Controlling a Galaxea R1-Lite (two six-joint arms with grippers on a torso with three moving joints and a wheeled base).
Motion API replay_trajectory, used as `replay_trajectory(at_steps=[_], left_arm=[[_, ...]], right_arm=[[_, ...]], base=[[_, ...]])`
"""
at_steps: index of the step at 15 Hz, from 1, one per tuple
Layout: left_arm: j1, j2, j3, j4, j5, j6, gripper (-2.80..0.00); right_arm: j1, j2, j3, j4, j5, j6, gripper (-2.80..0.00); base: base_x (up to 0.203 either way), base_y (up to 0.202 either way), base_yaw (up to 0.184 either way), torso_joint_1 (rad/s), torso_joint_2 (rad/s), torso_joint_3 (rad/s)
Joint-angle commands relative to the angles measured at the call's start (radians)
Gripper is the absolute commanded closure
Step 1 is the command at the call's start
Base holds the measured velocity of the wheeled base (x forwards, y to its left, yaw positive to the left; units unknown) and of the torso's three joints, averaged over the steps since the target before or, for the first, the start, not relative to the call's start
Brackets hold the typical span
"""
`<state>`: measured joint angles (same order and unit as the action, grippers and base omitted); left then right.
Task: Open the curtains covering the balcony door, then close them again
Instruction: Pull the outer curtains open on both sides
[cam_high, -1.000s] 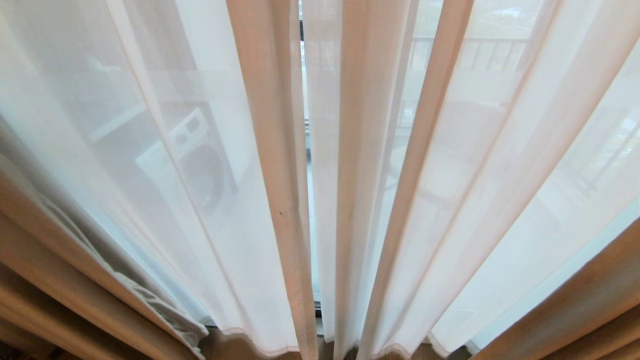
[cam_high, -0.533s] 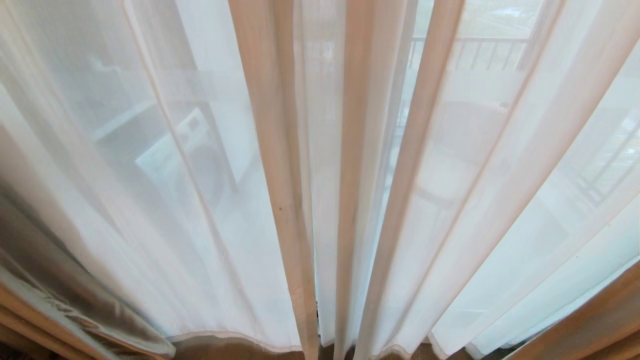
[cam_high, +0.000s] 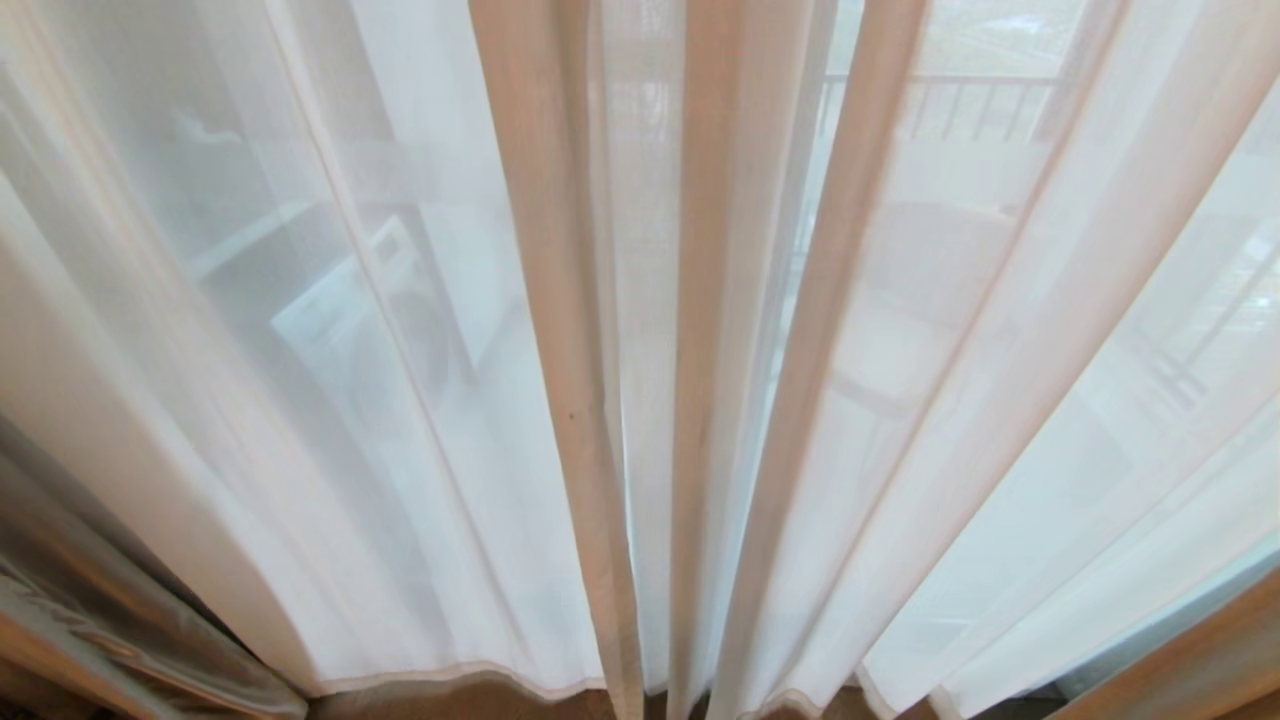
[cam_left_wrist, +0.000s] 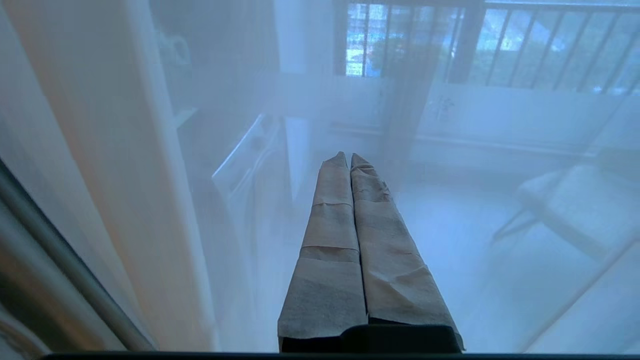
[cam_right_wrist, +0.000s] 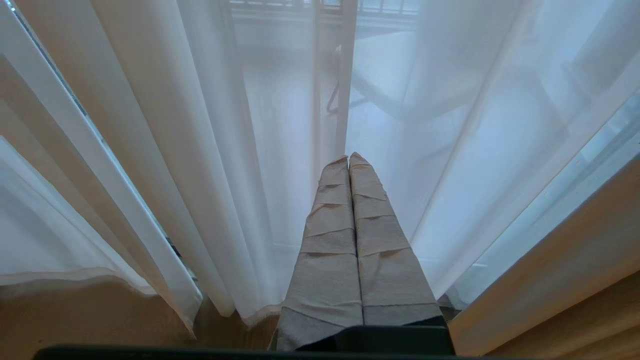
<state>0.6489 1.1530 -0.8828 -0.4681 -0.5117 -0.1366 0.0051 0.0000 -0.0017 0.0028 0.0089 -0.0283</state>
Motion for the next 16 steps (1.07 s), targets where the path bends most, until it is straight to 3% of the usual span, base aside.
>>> replay_trajectory(at_steps=[1, 3, 5, 6, 8, 9, 10, 13, 16], left_arm=[[-0.021, 0.019, -0.008, -0.004, -0.004, -0.001, 0.00], [-0.108, 0.018, -0.002, 0.001, 0.004, -0.001, 0.00], [-0.259, 0.026, 0.000, 0.006, 0.032, 0.001, 0.00], [-0.348, 0.029, 0.001, 0.013, 0.078, 0.001, 0.00], [-0.547, 0.031, 0.000, 0.060, 0.241, 0.003, 0.00], [-0.612, 0.032, 0.003, 0.080, 0.334, 0.006, 0.00], [-0.641, 0.032, 0.018, 0.098, 0.391, 0.018, 0.00], [-0.637, 0.014, 0.056, 0.102, 0.394, 0.033, 0.00], [-0.633, -0.071, 0.213, 0.099, 0.397, 0.069, 0.00]], right_arm=[[0.001, 0.000, 0.000, 0.000, 0.000, -0.001, 0.00], [0.000, 0.000, 0.000, 0.000, 0.000, -0.001, 0.00], [0.000, 0.000, 0.000, 0.000, 0.000, -0.001, 0.00], [0.001, 0.000, 0.000, 0.000, 0.000, -0.001, 0.00], [0.001, 0.000, 0.000, 0.000, 0.000, -0.001, 0.00], [0.001, 0.000, 0.000, 0.000, 0.000, -0.001, 0.00], [0.001, 0.000, 0.000, 0.000, 0.000, -0.001, 0.00], [0.000, 0.000, 0.000, 0.000, 0.000, -0.001, 0.00], [-0.001, 0.000, 0.000, 0.000, 0.000, -0.001, 0.00]], base=[[0.000, 0.000, 0.000, 0.000, 0.00, 0.000], [0.000, 0.000, 0.000, 0.000, 0.00, 0.000], [0.000, 0.000, 0.000, 0.000, 0.00, 0.000], [0.000, 0.000, 0.000, 0.000, 0.00, 0.000], [0.000, 0.000, 0.000, 0.000, 0.00, 0.000], [0.000, 0.000, 0.000, 0.000, 0.00, 0.000], [0.000, 0.000, 0.000, 0.000, 0.00, 0.000], [0.000, 0.000, 0.000, 0.000, 0.00, 0.000], [0.000, 0.000, 0.000, 0.000, 0.00, 0.000]])
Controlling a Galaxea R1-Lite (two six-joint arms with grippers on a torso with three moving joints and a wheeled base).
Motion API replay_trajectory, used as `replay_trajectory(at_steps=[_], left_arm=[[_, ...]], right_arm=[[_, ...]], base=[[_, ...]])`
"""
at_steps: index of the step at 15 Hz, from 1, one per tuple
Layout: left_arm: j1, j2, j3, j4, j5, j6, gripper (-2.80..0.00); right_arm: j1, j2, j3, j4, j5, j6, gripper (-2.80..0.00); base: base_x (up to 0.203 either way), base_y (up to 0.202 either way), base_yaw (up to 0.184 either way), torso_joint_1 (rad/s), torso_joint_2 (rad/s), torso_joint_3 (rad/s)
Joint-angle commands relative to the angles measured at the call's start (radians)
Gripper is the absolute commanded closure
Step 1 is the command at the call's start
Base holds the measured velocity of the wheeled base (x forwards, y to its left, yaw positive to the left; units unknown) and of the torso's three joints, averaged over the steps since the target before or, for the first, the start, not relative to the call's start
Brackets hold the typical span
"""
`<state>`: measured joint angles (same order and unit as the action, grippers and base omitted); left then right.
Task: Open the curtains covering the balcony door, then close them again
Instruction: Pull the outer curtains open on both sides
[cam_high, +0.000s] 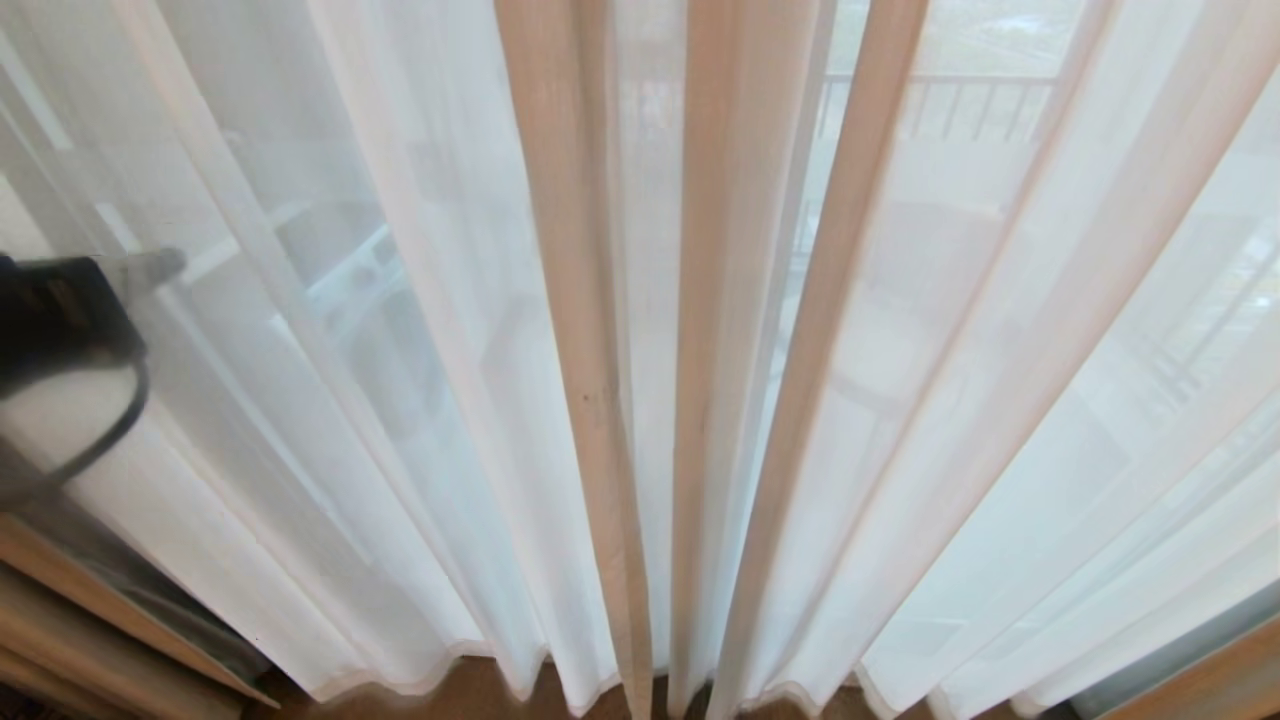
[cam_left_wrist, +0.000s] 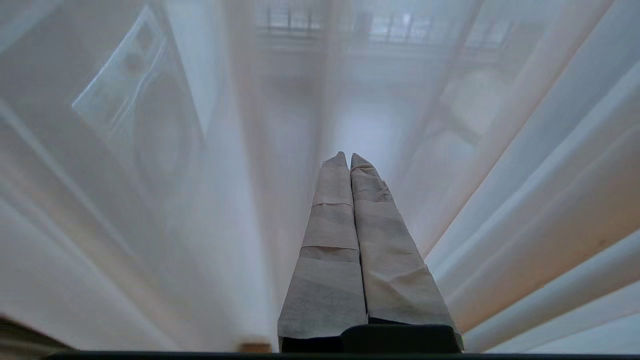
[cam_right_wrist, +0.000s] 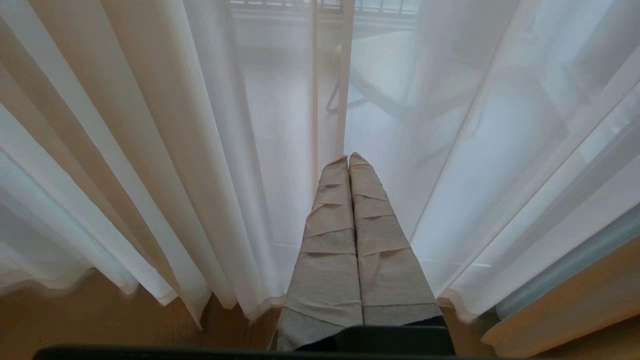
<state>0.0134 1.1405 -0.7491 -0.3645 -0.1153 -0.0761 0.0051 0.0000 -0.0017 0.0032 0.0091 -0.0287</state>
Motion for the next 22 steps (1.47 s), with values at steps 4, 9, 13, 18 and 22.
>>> replay_trajectory(at_steps=[4, 9, 13, 18, 22], left_arm=[[0.004, -0.249, 0.418, -0.077, 0.009, 0.029, 0.00], [0.006, -0.418, 0.696, -0.103, 0.026, 0.033, 0.00], [0.002, -0.676, 0.747, 0.130, 0.027, 0.036, 0.00], [-0.005, -1.070, 0.748, 0.330, 0.120, 0.031, 0.00], [-0.010, -1.141, 0.749, 0.363, 0.137, 0.039, 0.00]], right_arm=[[0.001, 0.000, 0.000, 0.000, 0.000, 0.000, 0.00], [0.000, 0.000, 0.000, 0.000, 0.000, 0.000, 0.00], [-0.001, 0.000, 0.000, 0.000, 0.000, 0.000, 0.00], [0.001, 0.000, 0.000, 0.000, 0.000, 0.000, 0.00], [0.000, 0.000, 0.000, -0.002, 0.000, 0.000, 0.00]], base=[[0.000, 0.000, 0.000, 0.000, 0.00, 0.000], [0.000, 0.000, 0.000, 0.000, 0.00, 0.000], [0.000, 0.000, 0.000, 0.000, 0.00, 0.000], [0.000, 0.000, 0.000, 0.000, 0.00, 0.000], [0.000, 0.000, 0.000, 0.000, 0.00, 0.000]])
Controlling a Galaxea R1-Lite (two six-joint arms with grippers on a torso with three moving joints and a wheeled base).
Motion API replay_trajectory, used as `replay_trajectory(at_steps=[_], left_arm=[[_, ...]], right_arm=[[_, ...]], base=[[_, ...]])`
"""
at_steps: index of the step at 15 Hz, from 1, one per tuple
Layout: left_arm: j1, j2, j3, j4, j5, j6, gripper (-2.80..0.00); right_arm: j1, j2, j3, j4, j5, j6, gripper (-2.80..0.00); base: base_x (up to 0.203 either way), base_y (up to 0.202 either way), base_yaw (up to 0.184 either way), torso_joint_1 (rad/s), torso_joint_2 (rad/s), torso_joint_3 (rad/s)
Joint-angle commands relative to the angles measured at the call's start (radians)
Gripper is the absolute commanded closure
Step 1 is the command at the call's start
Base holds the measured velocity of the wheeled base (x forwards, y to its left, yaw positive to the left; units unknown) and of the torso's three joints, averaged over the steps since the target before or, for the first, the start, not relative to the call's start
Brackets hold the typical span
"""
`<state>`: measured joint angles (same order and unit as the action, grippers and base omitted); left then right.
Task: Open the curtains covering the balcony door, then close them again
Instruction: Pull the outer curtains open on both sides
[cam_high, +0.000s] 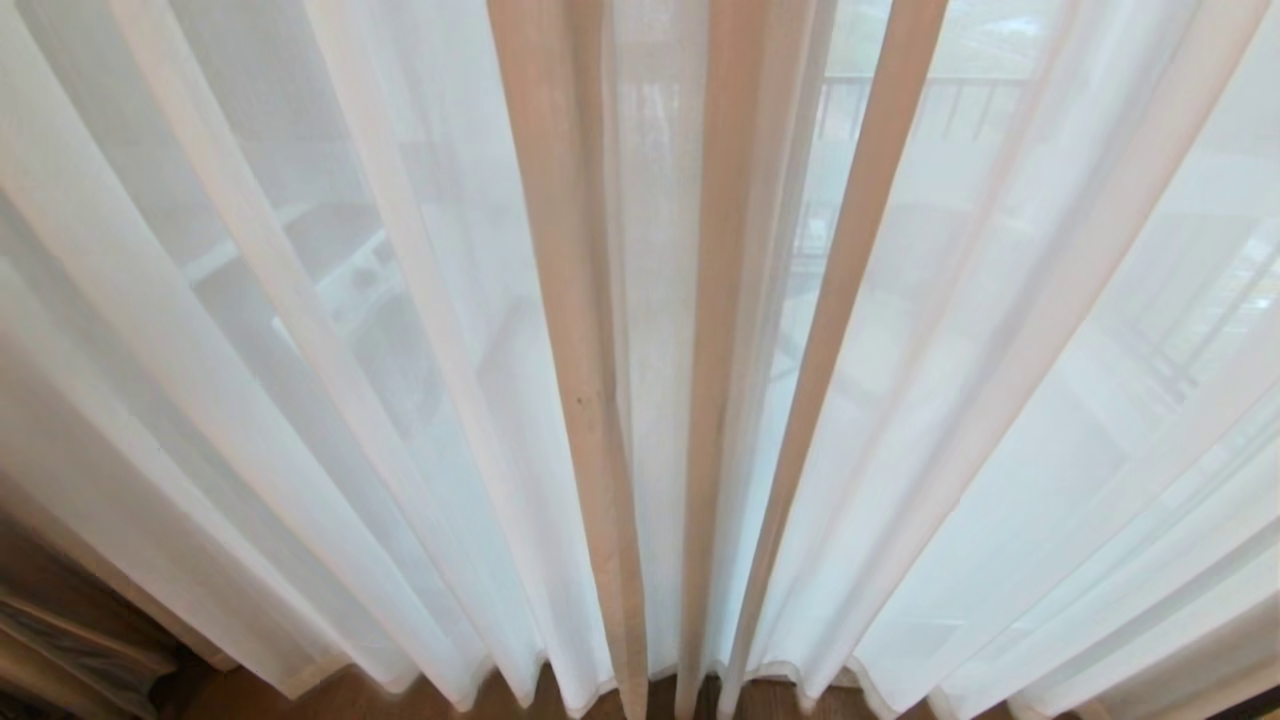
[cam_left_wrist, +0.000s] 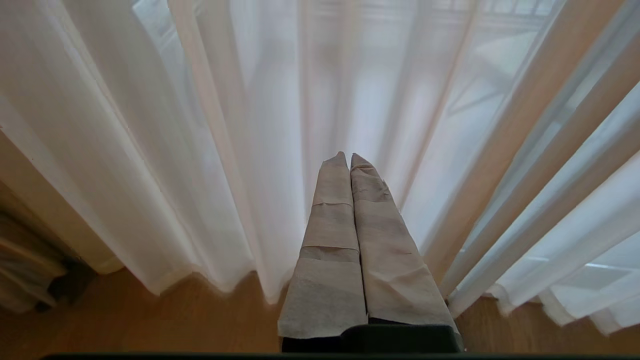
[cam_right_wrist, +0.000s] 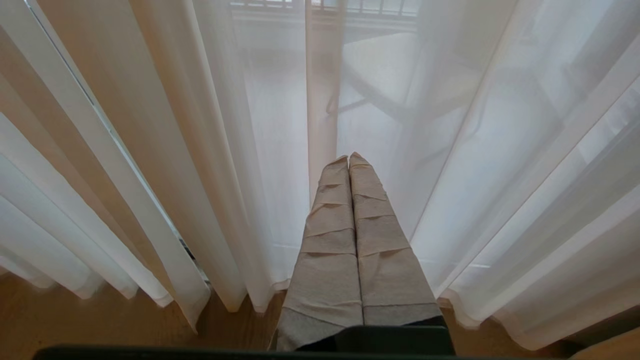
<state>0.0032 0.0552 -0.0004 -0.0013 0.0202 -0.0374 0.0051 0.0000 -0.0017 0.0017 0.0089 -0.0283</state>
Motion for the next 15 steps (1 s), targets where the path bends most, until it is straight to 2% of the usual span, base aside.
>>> replay_trajectory(at_steps=[1, 15], left_arm=[[0.000, -0.055, 0.000, 0.000, 0.001, 0.001, 0.00], [-0.002, -0.055, 0.000, -0.002, 0.003, -0.002, 0.00]], right_arm=[[0.001, 0.000, 0.000, 0.001, 0.000, -0.001, 0.00], [0.001, 0.000, 0.000, 0.001, 0.000, -0.001, 0.00]], base=[[0.000, 0.000, 0.000, 0.000, 0.00, 0.000], [0.000, 0.000, 0.000, 0.000, 0.00, 0.000]])
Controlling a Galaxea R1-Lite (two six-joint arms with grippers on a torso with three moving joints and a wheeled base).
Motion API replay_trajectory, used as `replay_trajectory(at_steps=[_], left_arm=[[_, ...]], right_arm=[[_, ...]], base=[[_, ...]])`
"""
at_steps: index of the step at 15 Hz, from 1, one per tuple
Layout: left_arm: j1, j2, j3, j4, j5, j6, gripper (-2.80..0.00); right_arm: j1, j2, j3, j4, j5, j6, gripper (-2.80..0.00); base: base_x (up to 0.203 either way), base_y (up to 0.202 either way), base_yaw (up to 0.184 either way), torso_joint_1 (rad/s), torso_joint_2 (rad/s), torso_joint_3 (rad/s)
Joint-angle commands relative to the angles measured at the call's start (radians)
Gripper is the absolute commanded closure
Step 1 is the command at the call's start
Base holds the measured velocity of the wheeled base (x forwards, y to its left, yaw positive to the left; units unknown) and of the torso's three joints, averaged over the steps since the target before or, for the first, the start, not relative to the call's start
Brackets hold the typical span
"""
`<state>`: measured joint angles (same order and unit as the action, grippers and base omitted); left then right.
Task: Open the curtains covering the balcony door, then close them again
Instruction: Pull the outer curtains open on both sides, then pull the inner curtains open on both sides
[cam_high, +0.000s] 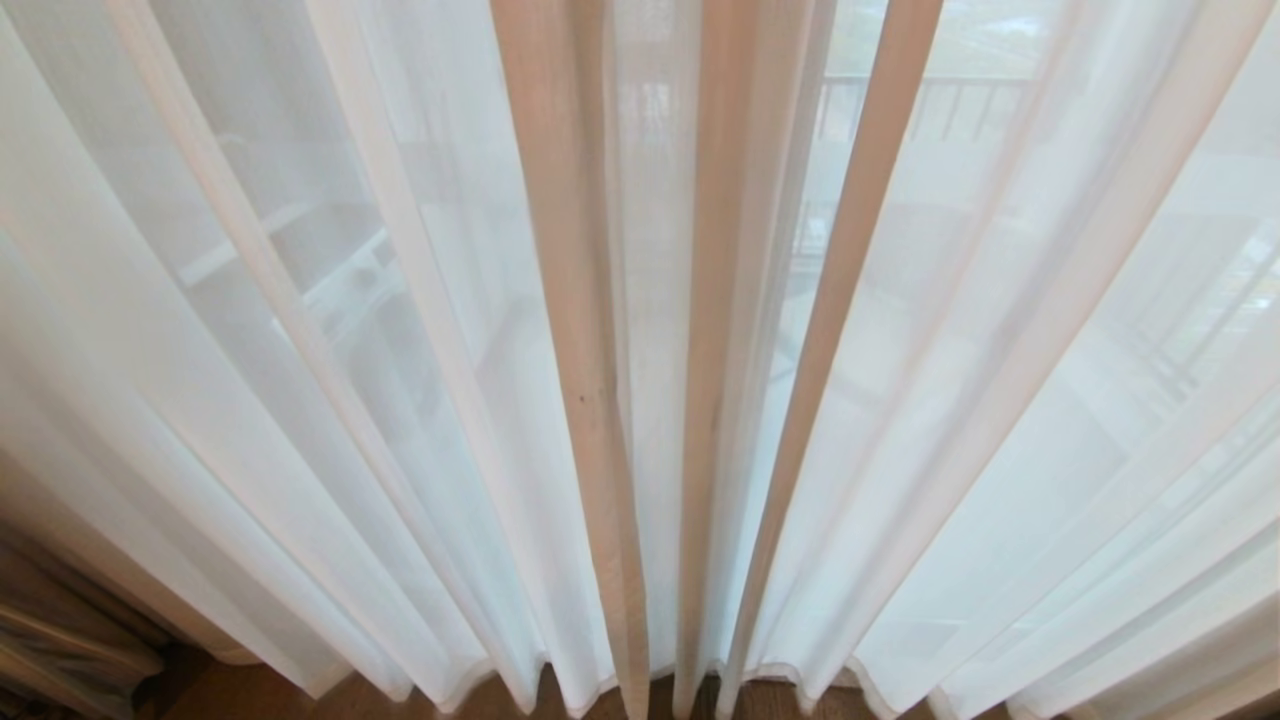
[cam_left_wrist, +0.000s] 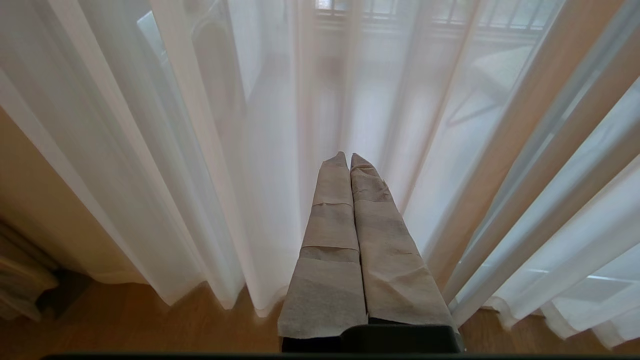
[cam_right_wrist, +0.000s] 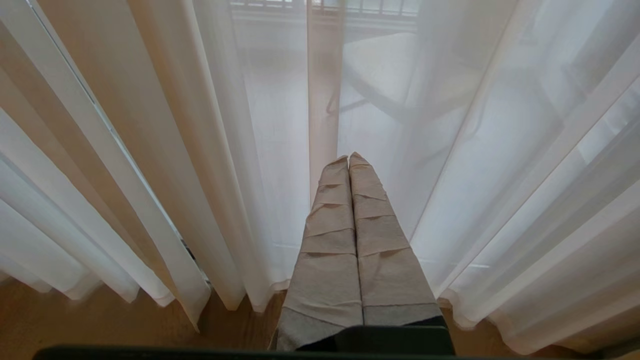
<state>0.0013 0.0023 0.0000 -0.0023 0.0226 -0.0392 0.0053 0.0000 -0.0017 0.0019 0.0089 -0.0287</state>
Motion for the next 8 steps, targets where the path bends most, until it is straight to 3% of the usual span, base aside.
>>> replay_trajectory(at_steps=[1, 8], left_arm=[[0.000, -0.002, 0.000, -0.001, 0.000, -0.001, 0.00], [-0.001, -0.002, 0.000, 0.000, 0.000, 0.006, 0.00]], right_arm=[[0.000, 0.000, 0.000, 0.000, 0.000, 0.000, 0.00], [0.001, 0.000, 0.000, 0.001, 0.000, 0.000, 0.00]], base=[[0.000, 0.000, 0.000, 0.000, 0.00, 0.000], [0.000, 0.000, 0.000, 0.000, 0.00, 0.000]])
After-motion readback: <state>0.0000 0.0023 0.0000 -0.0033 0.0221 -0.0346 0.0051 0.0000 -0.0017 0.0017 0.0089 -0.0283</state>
